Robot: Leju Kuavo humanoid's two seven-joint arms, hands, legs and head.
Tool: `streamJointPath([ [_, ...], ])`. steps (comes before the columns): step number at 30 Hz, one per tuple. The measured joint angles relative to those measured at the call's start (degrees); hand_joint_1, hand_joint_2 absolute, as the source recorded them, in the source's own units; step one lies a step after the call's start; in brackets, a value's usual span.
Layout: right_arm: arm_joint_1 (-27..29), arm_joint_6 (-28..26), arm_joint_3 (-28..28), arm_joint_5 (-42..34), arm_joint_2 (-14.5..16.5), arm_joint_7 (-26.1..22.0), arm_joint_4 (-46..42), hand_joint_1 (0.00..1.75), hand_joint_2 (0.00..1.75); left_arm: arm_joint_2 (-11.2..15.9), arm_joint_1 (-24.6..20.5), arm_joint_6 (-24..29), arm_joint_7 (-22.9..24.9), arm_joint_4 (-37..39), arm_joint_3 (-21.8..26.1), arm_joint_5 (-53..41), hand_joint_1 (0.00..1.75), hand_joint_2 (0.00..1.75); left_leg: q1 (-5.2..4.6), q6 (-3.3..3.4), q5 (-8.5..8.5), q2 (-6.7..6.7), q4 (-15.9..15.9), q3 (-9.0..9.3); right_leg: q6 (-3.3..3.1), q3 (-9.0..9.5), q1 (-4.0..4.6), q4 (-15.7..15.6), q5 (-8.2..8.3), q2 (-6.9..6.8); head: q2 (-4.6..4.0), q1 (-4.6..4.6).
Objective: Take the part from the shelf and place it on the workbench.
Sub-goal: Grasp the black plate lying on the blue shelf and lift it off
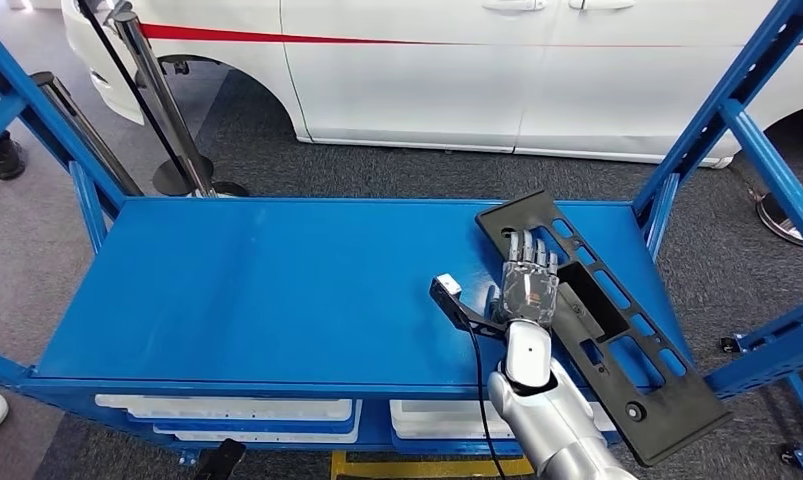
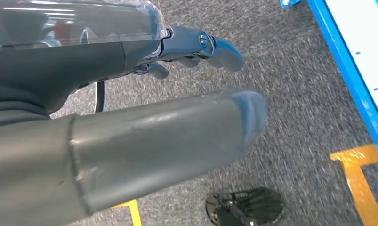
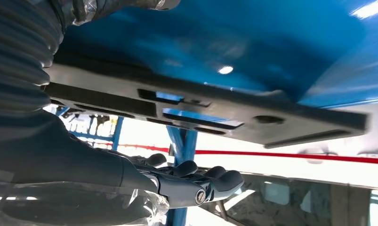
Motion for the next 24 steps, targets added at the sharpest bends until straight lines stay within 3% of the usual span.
streamJointPath([
  [2, 0.0, -2.1, -0.7, 0.3, 0.0, 0.3, 1.0, 0.00, 1.75, 0.0, 0.1, 0.0, 0.0, 0.0, 0.0, -0.1, 0.00, 0.00, 0.12, -0.34, -3.64, -0.04, 7.3, -3.51, -0.18, -0.13, -0.05, -0.1, 0.11, -0.15, 0.00, -0.03],
  [3, 0.0, -3.5, -1.2, 0.4, 0.0, 0.4, 1.4, 0.00, 1.75, 0.0, 0.2, 0.0, 0.1, 0.0, 0.0, -0.1, 0.00, 0.00, 0.17, -0.55, -4.76, -0.03, 10.6, -5.16, -0.18, -0.27, -0.07, 0.0, 0.11, -0.17, 0.00, -0.03],
  [4, 0.0, -4.8, -1.7, 0.4, 0.0, 0.3, 1.9, 0.00, 1.75, 0.1, 0.3, 0.0, 0.1, 0.0, 0.0, -0.1, 0.00, 0.00, 0.20, -0.71, -4.80, -0.02, 12.2, -6.04, -0.13, -0.37, -0.10, 0.2, 0.06, -0.16, 0.00, -0.03],
  [5, 0.0, -6.0, -2.2, 0.4, 0.0, 0.3, 2.2, 0.00, 1.75, 0.1, 0.4, 0.0, 0.1, 0.0, -0.1, -0.1, 0.00, 0.00, 0.23, -0.83, -3.67, -0.01, 11.6, -5.84, -0.01, -0.43, -0.18, 0.4, -0.02, -0.13, 0.00, -0.03],
  [8, 0.1, -8.9, -3.6, 0.8, 0.0, 0.0, 2.8, 0.00, 1.75, 0.1, 0.4, 0.1, 0.0, 0.0, -0.2, 0.0, 0.00, 0.00, 0.36, -0.94, 1.69, 0.05, 1.1, -1.06, 0.82, -0.69, -0.34, 1.6, -0.71, -0.06, 0.00, -0.03],
  [10, 0.1, -10.1, -4.6, 1.0, 0.0, -0.2, 3.0, 0.00, 1.75, 0.1, 0.4, 0.1, -0.1, 0.0, -0.3, 0.2, 0.00, 0.00, 0.25, -0.31, 2.42, -0.13, -2.3, 0.39, 1.48, -1.16, -0.14, 2.4, -0.98, 0.02, 0.00, 0.02],
  [13, 0.3, -10.6, -6.0, 1.0, -0.1, -0.4, 3.2, 0.00, 1.75, 0.1, 0.5, 0.0, -0.2, 0.0, -0.4, 0.4, 0.00, 0.00, 0.09, 1.02, 2.68, -0.24, -2.4, 0.17, 2.31, -1.48, -0.21, 2.6, -1.02, 0.16, 0.00, 0.05],
  [14, 0.4, -10.6, -6.4, 1.0, -0.1, -0.4, 3.2, 0.00, 1.75, 0.1, 0.5, 0.0, -0.2, 0.0, -0.4, 0.4, 0.00, 0.00, 0.14, 1.42, 2.84, -0.20, -2.5, 0.12, 2.59, -1.85, -0.31, 3.5, -1.73, 0.18, 0.00, 0.05],
  [15, 0.4, -10.6, -6.8, 1.0, -0.1, -0.5, 3.2, 0.00, 1.75, 0.1, 0.4, 0.0, -0.3, 0.0, -0.4, 0.4, 0.00, 0.00, 0.21, 1.77, 3.00, -0.15, -2.6, 0.06, 2.84, -2.72, -0.38, 5.4, -3.06, 0.20, 0.00, 0.06],
  [17, 0.6, -10.4, -7.4, 1.0, -0.1, -0.6, 3.3, 0.00, 1.75, 0.1, 0.4, 0.0, -0.3, 0.0, -0.5, 0.4, 0.00, 0.00, 0.14, 2.14, 3.08, -0.09, -2.6, -0.18, 3.22, -5.97, -0.45, 12.3, -6.73, 0.19, 0.00, 0.06],
  [19, 0.8, -10.1, -7.9, 1.0, -0.1, -0.6, 3.3, 0.00, 1.75, 0.1, 0.4, 0.0, -0.1, 0.0, -0.7, 0.3, 0.00, 0.00, 0.00, 2.29, 3.01, -0.10, -2.6, -0.27, 3.26, -8.94, -0.45, 18.1, -8.35, 0.20, 0.00, 0.06],
  [20, 0.8, -10.0, -8.1, 0.9, -0.1, -0.6, 3.3, 0.00, 1.75, 0.1, 0.5, 0.0, 0.1, 0.0, -0.8, 0.2, 0.00, 0.00, -0.06, 2.34, 2.94, -0.14, -2.6, -0.19, 3.09, -9.11, -0.39, 18.2, -7.53, 0.20, 0.00, 0.06],
  [21, 0.8, -9.8, -8.3, 0.9, -0.1, -0.7, 3.3, 0.00, 1.75, 0.2, 0.5, 0.0, 0.2, 0.0, -0.9, 0.1, 0.00, 0.00, -0.13, 2.33, 2.88, -0.19, -2.6, -0.03, 2.77, -8.16, -0.29, 16.1, -5.74, 0.22, 0.00, 0.06],
  [22, 0.8, -9.6, -8.5, 0.9, -0.1, -0.7, 3.3, 0.00, 1.75, 0.1, 0.4, 0.0, 0.4, 0.0, -1.0, -0.1, 0.00, 0.00, -0.17, 2.29, 2.79, -0.23, -2.6, 0.18, 2.25, -6.32, -0.10, 12.2, -3.50, 0.25, 0.00, 0.06],
  [24, 0.5, -9.3, -8.9, 0.8, -0.1, -0.7, 3.3, 0.00, 1.75, 0.0, 0.3, 0.0, 0.6, 0.0, -1.2, -0.2, 0.00, 0.00, -0.27, 2.00, 2.56, -0.25, -2.6, 0.46, 1.13, -2.88, 0.43, 4.8, -0.94, 0.17, 0.00, 0.05],
])
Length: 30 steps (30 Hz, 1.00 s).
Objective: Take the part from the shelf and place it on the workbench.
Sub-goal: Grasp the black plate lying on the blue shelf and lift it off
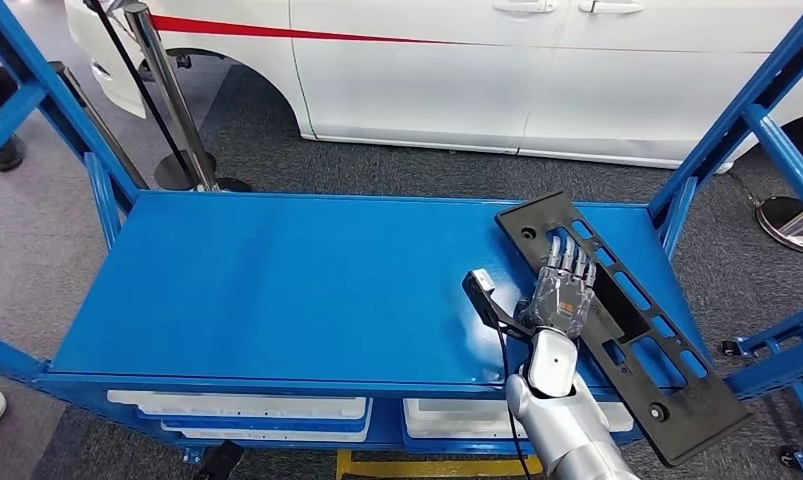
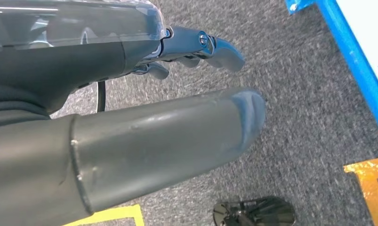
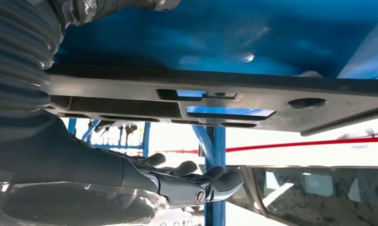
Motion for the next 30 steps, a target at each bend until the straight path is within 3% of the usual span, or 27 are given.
streamJointPath([
  [1, -0.1, 0.1, -0.1, 0.0, 0.0, 0.0, 0.0, 0.00, 1.75, -0.1, -0.1, 0.0, 0.0, 0.0, -0.1, 0.0, 0.00, 0.00, 0.04, -0.25, -0.10, 0.02, 0.0, 0.04, -0.41, 0.84, 0.26, -1.9, 0.29, -0.06, 0.00, -0.01],
  [3, -0.3, 0.2, -0.3, -0.1, 0.0, -0.1, 0.0, 0.00, 1.75, -0.1, -0.2, 0.0, 0.1, 0.0, -0.1, 0.0, 0.00, 0.00, 0.14, -0.92, -0.20, 0.07, -0.3, 0.22, -0.78, 1.21, 0.56, -2.9, 0.07, -0.15, 0.00, 0.00],
  [6, -0.4, 0.4, -0.5, -0.2, 0.1, -0.2, -0.1, 0.00, 1.75, 0.0, -0.3, 0.0, 0.2, 0.0, -0.1, -0.1, 0.00, 0.00, 0.10, -1.65, -1.57, 0.13, 1.6, -0.14, -1.12, 2.66, -0.15, -4.5, 0.57, -0.23, 0.00, -0.02],
  [9, -0.3, 0.6, -0.5, -0.2, 0.1, -0.2, -0.1, 0.00, 1.75, 0.1, -0.3, -0.1, 0.3, 0.0, -0.2, -0.1, 0.00, 0.00, 0.26, -2.20, -5.99, 0.10, 11.7, -5.53, -1.41, 3.31, -0.36, -5.0, 0.41, -0.39, 0.00, -0.07],
  [10, -0.2, 0.7, -0.5, -0.2, 0.1, -0.2, -0.1, 0.00, 1.75, 0.2, -0.2, -0.1, 0.4, 0.0, -0.2, -0.1, 0.00, 0.00, 0.34, -2.39, -6.52, 0.11, 14.4, -7.19, -1.40, 3.41, -0.36, -5.0, 0.21, -0.34, 0.00, -0.07],
  [11, -0.2, 0.7, -0.5, -0.2, 0.1, -0.2, -0.1, 0.00, 1.75, 0.3, -0.1, -0.1, 0.5, 0.0, -0.2, -0.1, 0.00, 0.00, 0.38, -2.55, -5.89, 0.13, 15.1, -7.94, -1.31, 3.59, -0.40, -4.9, -0.05, -0.27, 0.00, -0.07],
  [12, -0.1, 0.7, -0.5, -0.2, 0.1, -0.2, -0.1, 0.00, 1.75, 0.4, -0.1, -0.1, 0.5, 0.0, -0.2, -0.1, 0.00, 0.00, 0.42, -2.66, -4.10, 0.16, 13.4, -7.51, -1.13, 3.85, -0.49, -4.7, -0.39, -0.19, 0.00, -0.07],
  [13, -0.1, 0.7, -0.6, -0.2, 0.1, -0.2, -0.1, 0.00, 1.75, 0.5, 0.0, -0.1, 0.5, 0.0, -0.2, -0.1, 0.00, 0.00, 0.49, -2.75, -1.62, 0.24, 9.9, -6.11, -0.90, 4.16, -0.61, -4.3, -0.80, -0.14, 0.00, -0.07],
  [15, -0.1, 0.7, -0.7, -0.2, 0.1, -0.2, -0.1, 0.00, 1.75, 0.5, -0.1, -0.1, 0.5, 0.0, -0.2, -0.1, 0.00, 0.00, 0.49, -2.68, 1.45, 0.38, 3.0, -3.02, -0.27, 4.45, -0.53, -3.5, -1.68, -0.01, 0.00, -0.09],
  [16, -0.1, 0.7, -0.8, -0.2, 0.1, -0.2, -0.1, 0.00, 1.75, 0.5, -0.1, -0.1, 0.5, 0.0, -0.2, -0.1, 0.00, 0.00, 0.48, -2.42, 1.81, 0.40, 1.2, -2.22, 0.00, 4.42, -0.40, -3.2, -1.97, 0.06, 0.00, -0.08],
  [19, -0.1, 0.7, -1.2, -0.2, 0.0, -0.2, -0.2, 0.00, 1.75, 0.5, -0.1, -0.2, 0.6, 0.0, -0.2, -0.1, 0.00, 0.00, 0.41, -1.22, 1.38, 0.33, 0.6, -1.94, 0.52, 4.41, -0.18, -3.0, -2.33, 0.19, 0.00, -0.05],
  [21, -0.2, 0.7, -1.4, -0.2, 0.0, -0.2, -0.2, 0.00, 1.75, 0.5, -0.1, -0.2, 0.6, 0.0, -0.2, -0.1, 0.00, 0.00, 0.55, -0.48, 1.36, 0.37, 0.4, -1.74, 0.99, 3.75, -0.30, -1.2, -3.66, 0.18, 0.00, -0.05],
  [22, -0.1, 0.7, -1.4, -0.2, 0.0, -0.2, -0.2, 0.00, 1.75, 0.5, -0.2, -0.2, 0.6, 0.0, -0.2, -0.1, 0.00, 0.00, 0.61, -0.20, 1.35, 0.39, 0.3, -1.66, 1.26, 2.48, -0.41, 1.4, -5.12, 0.16, 0.00, -0.04],
  [24, 0.1, 0.7, -1.5, -0.2, 0.0, -0.2, -0.2, 0.00, 1.75, 0.5, -0.2, -0.2, 0.6, 0.0, -0.2, -0.1, 0.00, 0.00, 0.52, 0.11, 1.22, 0.40, 0.2, -1.66, 1.64, -1.74, -0.60, 9.2, -8.43, 0.13, 0.00, -0.05],
  [25, 0.2, 0.7, -1.5, -0.2, 0.0, -0.2, -0.2, 0.00, 1.75, 0.6, -0.2, -0.2, 0.6, 0.0, -0.2, -0.1, 0.00, 0.00, 0.46, 0.17, 1.15, 0.39, 0.2, -1.63, 1.71, -3.72, -0.67, 12.5, -9.25, 0.13, 0.00, -0.05],
  [26, 0.3, 0.7, -1.5, -0.2, 0.0, -0.2, -0.2, 0.00, 1.75, 0.6, -0.1, -0.2, 0.6, 0.0, -0.2, -0.1, 0.00, 0.00, 0.40, 0.22, 1.07, 0.37, 0.3, -1.53, 1.65, -4.83, -0.68, 13.9, -8.94, 0.13, 0.00, -0.05],
  [27, 0.4, 0.7, -1.5, -0.2, 0.0, -0.2, -0.2, 0.00, 1.75, 0.6, -0.1, -0.2, 0.6, 0.0, -0.2, -0.1, 0.00, 0.00, 0.35, 0.22, 0.98, 0.33, 0.2, -1.36, 1.44, -4.85, -0.65, 13.1, -7.50, 0.14, 0.00, -0.05],
  [29, 0.4, 0.7, -1.6, -0.2, -0.1, -0.2, -0.2, 0.00, 1.75, 0.6, -0.1, -0.2, 0.6, 0.0, -0.2, -0.1, 0.00, 0.00, 0.26, 0.15, 0.78, 0.24, 0.2, -0.89, 0.46, -1.95, -0.32, 5.7, -2.80, 0.21, 0.00, -0.05],
  [30, 0.3, 0.8, -1.6, -0.2, -0.2, -0.2, -0.2, 0.15, 1.75, 0.5, -0.2, -0.2, 0.6, 0.0, -0.2, -0.1, 0.00, 0.00, 0.17, 0.00, 0.65, 0.19, 0.2, -0.74, -0.10, -0.30, -0.07, 1.8, -1.14, 0.18, 0.00, -0.05],
])
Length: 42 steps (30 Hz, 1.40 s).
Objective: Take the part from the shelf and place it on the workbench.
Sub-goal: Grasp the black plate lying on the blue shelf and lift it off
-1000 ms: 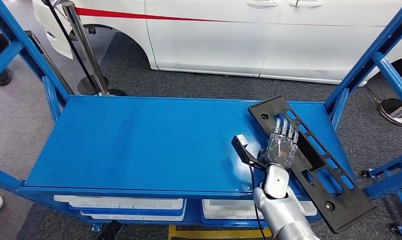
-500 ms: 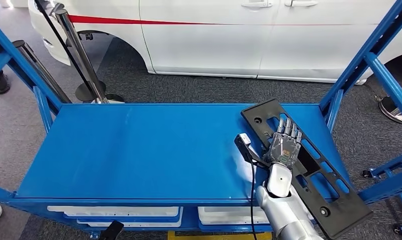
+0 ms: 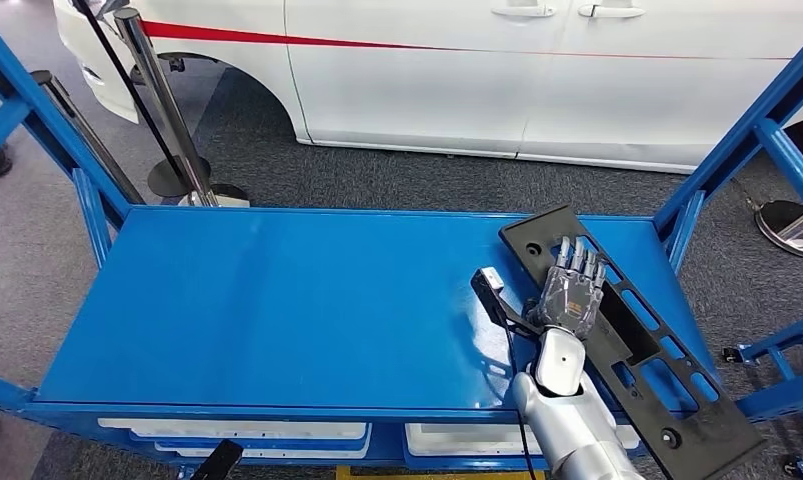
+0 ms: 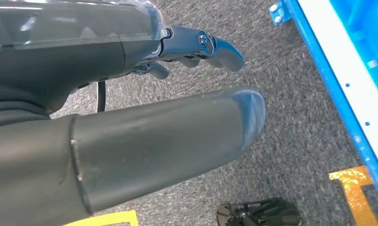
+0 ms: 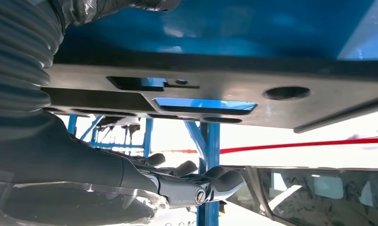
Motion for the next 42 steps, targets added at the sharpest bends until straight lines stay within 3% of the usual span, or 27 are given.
streamJointPath([
  [1, -0.1, 0.1, 0.0, 0.0, -0.1, 0.1, 0.0, 0.58, 1.75, -0.1, -0.1, 0.0, 0.0, 0.0, 0.0, 0.0, 0.00, 0.00, -0.01, -0.20, -0.10, -0.03, 0.0, 0.07, -0.43, 1.16, 0.26, -2.8, 0.95, -0.04, 0.00, 0.00],
  [3, -0.2, 0.5, -0.1, 0.3, -0.1, 0.4, 0.0, 1.45, 1.75, -0.1, -0.2, 0.0, 0.0, 0.0, 0.0, -0.1, 0.00, 0.00, 0.04, -0.79, -0.19, -0.04, -0.2, 0.15, -0.79, 1.79, 0.62, -4.5, 0.98, -0.17, 0.00, 0.00],
  [4, -0.2, 1.0, -0.1, 0.4, -0.2, 0.6, 0.0, 1.74, 1.75, -0.1, -0.2, 0.0, 0.0, 0.0, -0.1, -0.1, 0.00, 0.00, 0.01, -1.15, -0.14, -0.02, -0.4, 0.32, -0.88, 1.96, 0.58, -4.9, 1.14, -0.18, 0.00, 0.01],
  [6, -0.4, 2.4, -0.1, 0.4, -0.1, 1.0, 0.0, 1.75, 1.75, -0.1, -0.3, 0.1, 0.0, 0.0, -0.1, -0.2, 0.00, 0.00, -0.03, -1.66, -0.97, -0.04, 0.6, 0.10, -1.03, 2.71, 0.17, -6.1, 1.71, -0.35, 0.00, -0.01],
  [7, -0.4, 3.2, -0.1, 0.4, -0.1, 1.1, 0.0, 1.75, 1.75, -0.1, -0.3, 0.1, 0.1, 0.0, -0.2, -0.2, 0.00, 0.00, -0.06, -1.85, -2.26, -0.07, 2.6, -0.77, -1.11, 3.05, -0.10, -6.7, 2.01, -0.47, 0.00, -0.02],
  [9, -0.4, 4.4, -0.2, 0.3, -0.1, 1.3, 0.1, 1.75, 1.75, -0.1, -0.4, 0.1, 0.2, 0.0, -0.3, -0.2, 0.00, 0.00, 0.11, -2.16, -5.82, -0.10, 9.4, -4.04, -1.27, 3.21, -0.27, -7.0, 2.16, -0.71, 0.00, -0.04],
  [10, -0.4, 4.9, -0.2, 0.2, -0.1, 1.3, 0.2, 1.75, 1.75, 0.0, -0.3, 0.1, 0.3, 0.0, -0.3, -0.2, 0.00, 0.00, 0.17, -2.38, -7.01, -0.09, 12.7, -5.68, -1.29, 3.15, -0.26, -6.9, 2.12, -0.78, 0.00, -0.04],
  [11, -0.4, 5.4, -0.2, 0.2, -0.1, 1.3, 0.3, 1.75, 1.75, 0.1, -0.3, 0.1, 0.3, 0.0, -0.3, -0.2, 0.00, 0.00, 0.22, -2.58, -7.17, -0.08, 14.3, -6.61, -1.25, 3.12, -0.28, -6.8, 2.05, -0.81, 0.00, -0.04],
  [12, -0.5, 5.8, -0.2, 0.2, -0.1, 1.3, 0.4, 1.75, 1.75, 0.2, -0.2, 0.1, 0.3, 0.0, -0.3, -0.2, 0.00, 0.00, 0.26, -2.75, -6.25, -0.06, 13.9, -6.56, -1.13, 3.08, -0.34, -6.6, 1.94, -0.82, 0.00, -0.03],
  [14, -0.7, 6.3, -0.3, 0.2, -0.1, 1.4, 0.5, 1.75, 1.75, 0.3, -0.2, 0.1, 0.3, 0.0, -0.3, -0.2, 0.00, 0.00, 0.49, -3.08, -2.41, 0.07, 7.5, -3.56, -0.62, 2.99, -0.57, -5.8, 1.45, -0.82, 0.00, -0.03],
  [16, -1.2, 6.7, -0.6, 0.1, -0.3, 1.6, 0.5, 1.75, 1.75, 0.4, -0.3, 0.1, 0.3, 0.0, -0.3, -0.2, 0.00, 0.00, 0.53, -2.86, -0.40, 0.03, 1.7, -0.70, 0.07, 2.65, -0.45, -4.7, 0.79, -0.73, 0.00, -0.05],
  [21, -1.6, 8.0, -1.3, 0.0, -0.8, 1.9, 0.5, 1.75, 1.75, 0.3, -0.3, 0.0, 0.3, 0.0, -0.4, -0.1, 0.00, 0.00, 0.53, -0.77, -0.30, -0.04, 0.5, -0.13, 1.39, 2.11, -0.26, -3.4, -0.08, -0.29, 0.00, -0.02],
  [23, -1.7, 8.9, -1.3, -0.1, -1.0, 1.9, 0.5, 1.75, 1.75, 0.4, -0.4, 0.1, 0.4, 0.0, -0.4, 0.0, 0.00, 0.00, 0.62, -0.23, -0.18, 0.08, 0.3, -0.17, 1.92, -0.18, -0.50, 1.5, -2.98, -0.23, 0.00, -0.02],
  [25, -1.6, 9.7, -1.3, -0.1, -1.1, 2.0, 0.7, 1.75, 1.75, 0.4, -0.4, 0.1, 0.5, 0.0, -0.4, 0.0, 0.00, 0.00, 0.50, 0.00, -0.21, 0.12, 0.3, -0.28, 2.25, -4.08, -0.69, 9.1, -6.24, -0.22, 0.00, -0.03],
  [26, -1.6, 10.1, -1.4, -0.1, -1.2, 2.1, 0.8, 1.75, 1.75, 0.4, -0.4, 0.1, 0.6, 0.0, -0.4, 0.1, 0.00, 0.00, 0.45, 0.03, -0.24, 0.11, 0.3, -0.27, 2.27, -5.41, -0.73, 11.5, -6.67, -0.22, 0.00, -0.03],
  [27, -1.6, 10.4, -1.3, -0.1, -1.2, 2.2, 0.8, 1.75, 1.75, 0.4, -0.3, 0.2, 0.7, 0.0, -0.4, 0.1, 0.00, 0.00, 0.41, 0.04, -0.29, 0.07, 0.3, -0.19, 2.17, -5.73, -0.72, 11.7, -5.94, -0.21, 0.00, -0.02],
  [28, -1.7, 10.7, -1.3, -0.1, -1.2, 2.2, 0.9, 1.75, 1.75, 0.4, -0.3, 0.2, 0.7, 0.0, -0.4, 0.1, 0.00, 0.00, 0.38, 0.02, -0.35, 0.02, 0.3, -0.04, 1.92, -4.89, -0.66, 9.7, -4.20, -0.19, 0.00, -0.02],
  [30, -1.9, 11.1, -1.3, -0.1, -1.3, 2.3, 0.9, 1.75, 1.75, 0.3, -0.3, 0.2, 0.8, 0.0, -0.4, 0.1, 0.00, 0.00, 0.38, -0.08, -0.49, -0.06, 0.3, 0.34, 0.95, -1.19, -0.32, 1.8, -0.20, -0.07, 0.00, -0.03],
  [32, -2.2, 11.4, -1.3, -0.1, -1.4, 2.4, 1.0, 1.75, 1.75, 0.2, -0.4, 0.2, 0.8, 0.0, -0.4, 0.1, 0.00, 0.00, 0.42, -0.53, -0.59, -0.04, 0.1, 0.56, -0.01, 1.33, 0.25, -3.7, 1.43, -0.07, 0.00, -0.03],
  [34, -2.4, 11.6, -1.3, -0.1, -1.4, 2.3, 1.0, 1.75, 1.75, 0.1, -0.4, 0.2, 0.8, 0.0, -0.4, 0.1, 0.00, 0.00, 0.56, -1.22, -0.54, 0.02, -0.2, 0.73, -0.47, 1.72, 0.67, -4.8, 1.43, -0.16, 0.00, -0.02],
  [37, -2.5, 11.6, -1.3, -0.2, -1.3, 2.3, 1.0, 1.75, 1.75, 0.2, -0.4, 0.2, 0.8, 0.0, -0.4, 0.1, 0.00, 0.00, 0.54, -1.96, -1.52, 0.01, 1.0, 0.43, -0.77, 2.73, 0.07, -6.5, 2.30, -0.40, 0.00, -0.04],
  [40, -2.4, 11.8, -1.3, -0.3, -1.1, 2.3, 1.3, 1.75, 1.75, 0.3, -0.4, 0.2, 0.8, 0.0, -0.4, 0.1, 0.00, 0.00, 0.55, -2.40, -6.40, -0.02, 9.8, -3.74, -0.93, 3.04, -0.13, -7.1, 2.65, -0.80, 0.00, -0.08],
  [41, -2.4, 11.9, -1.3, -0.4, -1.0, 2.2, 1.3, 1.75, 1.75, 0.4, -0.3, 0.2, 0.8, 0.0, -0.4, 0.1, 0.00, 0.00, 0.58, -2.59, -7.37, -0.01, 12.5, -5.04, -0.93, 2.98, -0.14, -7.1, 2.63, -0.84, 0.00, -0.08],
  [42, -2.4, 11.8, -1.3, -0.6, -0.9, 1.9, 1.4, 1.75, 1.75, 0.4, -0.2, 0.2, 0.8, 0.0, -0.4, 0.2, 0.00, 0.00, 0.64, -2.80, -7.32, 0.00, 13.6, -5.56, -0.90, 2.94, -0.19, -7.0, 2.59, -0.85, 0.00, -0.09],
])
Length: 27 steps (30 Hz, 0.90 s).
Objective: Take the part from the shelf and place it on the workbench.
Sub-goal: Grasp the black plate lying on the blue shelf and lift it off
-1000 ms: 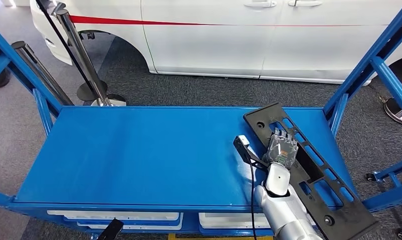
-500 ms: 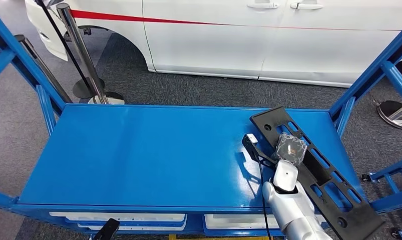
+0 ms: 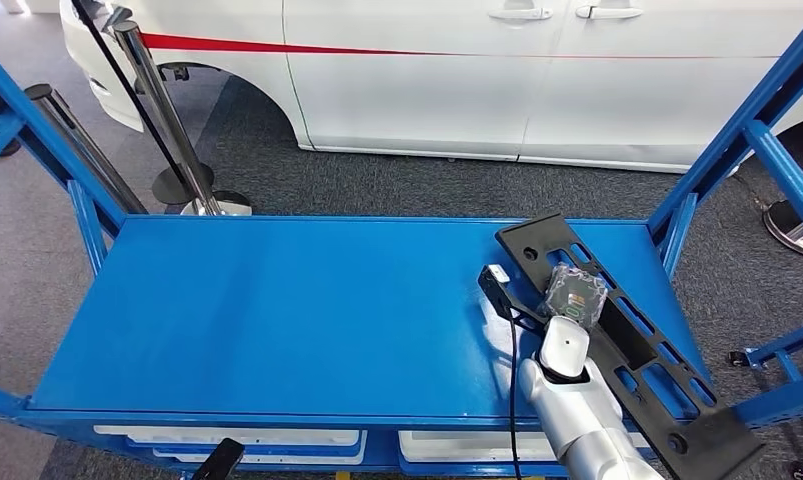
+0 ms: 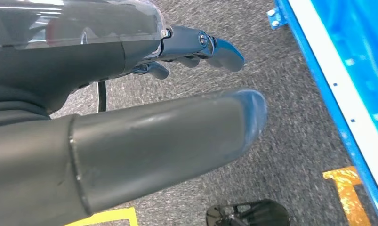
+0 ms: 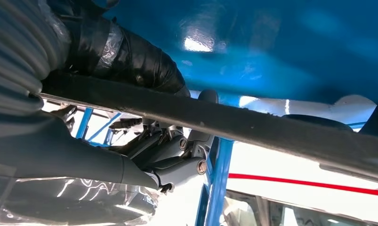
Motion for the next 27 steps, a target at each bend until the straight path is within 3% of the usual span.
streamJointPath([
  [1, 0.0, -0.3, 0.0, -0.4, 0.1, -0.6, 0.0, 1.75, 1.75, 0.0, 0.1, 0.0, 0.0, 0.0, 0.0, 0.1, 0.00, 0.00, 0.10, -0.25, 1.09, 0.02, -0.9, 0.44, 0.12, -0.08, -0.13, 0.2, -0.09, 0.01, 0.00, 0.01],
  [4, 0.4, -3.5, -0.2, -2.6, 0.5, -4.4, -0.8, 1.75, 1.75, 0.1, 0.3, 0.2, -0.6, 0.0, 0.0, 0.8, 0.00, 0.00, 0.60, -0.94, 5.36, 0.14, -10.0, 4.85, 1.13, -0.89, -0.50, 2.2, -0.87, 0.21, 0.00, 0.00],
  [6, 1.4, -5.1, -0.1, -4.5, 1.2, -7.5, -3.4, 1.75, 1.75, 0.0, 0.5, 0.4, -1.2, 0.0, 0.0, 1.2, 0.00, 0.00, 0.61, -0.21, 5.57, 0.01, -12.4, 5.82, 1.81, -1.59, -0.28, 3.3, -1.39, 0.66, 0.00, 0.09],
  [8, 2.7, -5.2, 0.5, -5.8, 2.0, -8.9, -6.6, 1.75, 1.75, 0.0, 0.7, 0.6, -1.5, 0.0, 0.0, 1.4, 0.00, 0.00, 0.40, 1.10, 5.65, -0.09, -12.2, 5.57, 2.30, -1.86, -0.25, 3.3, -1.34, 0.96, 0.00, 0.18],
  [10, 3.8, -5.0, 1.0, -6.3, 2.4, -9.0, -8.8, 1.75, 1.75, 0.0, 0.8, 0.7, -1.6, 0.0, 0.0, 1.6, 0.00, 0.00, 0.34, 1.95, 6.02, -0.17, -12.3, 5.54, 2.79, -2.35, -0.49, 4.4, -2.16, 0.91, 0.00, 0.18],
  [11, 4.1, -4.9, 1.1, -6.4, 2.4, -9.1, -9.6, 1.75, 1.75, 0.0, 0.8, 0.7, -1.6, 0.0, 0.1, 1.6, 0.00, 0.00, 0.36, 2.24, 6.19, -0.25, -12.4, 5.49, 3.00, -3.22, -0.58, 6.4, -3.48, 0.86, 0.00, 0.19],
  [13, 4.8, -4.9, 1.3, -6.8, 2.5, -9.1, -10.7, 1.75, 1.75, 0.0, 1.0, 0.8, -1.6, 0.0, 0.1, 1.6, 0.00, 0.00, 0.21, 2.45, 6.28, -0.40, -12.4, 5.29, 3.32, -6.55, -0.63, 13.5, -7.26, 0.80, 0.00, 0.19],
  [14, 5.0, -5.0, 1.4, -7.1, 2.6, -9.4, -11.1, 1.75, 1.75, 0.0, 1.1, 0.8, -1.6, 0.0, 0.1, 1.6, 0.00, 0.00, 0.09, 2.50, 6.26, -0.44, -12.4, 5.23, 3.34, -8.35, -0.62, 17.0, -8.55, 0.80, 0.00, 0.19],
  [15, 5.3, -5.5, 1.5, -7.6, 2.6, -10.1, -11.4, 1.75, 1.75, 0.0, 1.2, 0.8, -1.7, 0.0, 0.1, 1.7, 0.00, 0.00, -0.04, 2.56, 6.20, -0.49, -12.4, 5.24, 3.22, -9.56, -0.58, 19.1, -8.84, 0.80, 0.00, 0.19],
  [16, 5.7, -6.3, 1.5, -8.6, 2.6, -11.2, -12.0, 1.75, 1.75, 0.0, 1.3, 0.9, -1.7, 0.0, 0.1, 1.8, 0.00, 0.00, -0.17, 2.60, 6.12, -0.55, -12.4, 5.33, 2.95, -9.77, -0.49, 19.1, -7.96, 0.81, 0.00, 0.20],
  [17, 6.2, -7.4, 1.6, -10.0, 2.7, -12.7, -12.9, 1.75, 1.75, 0.0, 1.3, 1.0, -1.9, 0.0, 0.2, 2.0, 0.00, 0.00, -0.30, 2.62, 6.00, -0.61, -12.4, 5.51, 2.48, -8.92, -0.30, 16.9, -6.10, 0.86, 0.00, 0.20],
  [18, 6.9, -8.3, 1.9, -11.9, 2.9, -14.2, -14.5, 1.75, 1.75, 0.0, 1.4, 1.1, -2.2, 0.0, 0.2, 2.2, 0.00, 0.00, -0.41, 2.59, 5.85, -0.66, -12.4, 5.73, 1.79, -7.30, 0.00, 13.0, -3.74, 0.99, 0.00, 0.20],
  [20, 9.5, -9.3, 3.0, -16.7, 3.4, -17.0, -20.1, 1.75, 1.75, -0.2, 1.7, 1.5, -3.0, 0.0, 0.5, 2.9, 0.00, 0.00, -0.40, 2.29, 5.54, -0.48, -12.5, 5.92, 0.18, -4.27, 0.64, 6.2, -0.84, 1.33, 0.00, 0.16],
  [22, 12.7, -9.6, 5.1, -22.1, 3.9, -19.3, -28.1, 1.75, 1.75, -0.4, 2.1, 2.1, -3.8, 0.0, 0.8, 3.5, 0.00, 0.00, -0.06, 1.72, 5.36, 0.06, -12.8, 5.83, -0.75, -3.42, 1.13, 3.9, -0.59, 1.61, 0.00, 0.22],
  [25, 16.8, -10.4, 9.7, -29.2, 4.5, -21.5, -41.8, 1.75, 1.75, -0.4, 2.7, 2.7, -4.8, 0.0, 1.4, 4.1, 0.00, 0.00, 0.01, 0.84, 4.71, 0.85, -12.7, 6.19, -0.89, -2.57, 1.02, 1.9, 0.00, 2.03, 0.00, 0.33],
  [27, 18.8, -11.0, 13.2, -32.3, 4.6, -22.7, -49.8, 1.75, 1.75, -0.5, 3.0, 3.0, -5.3, 0.0, 1.9, 4.2, 0.00, 0.00, -0.08, 0.48, 2.19, 0.69, -8.8, 4.80, -0.90, -1.76, 0.55, 0.4, 0.65, 2.33, 0.00, 0.26],
])
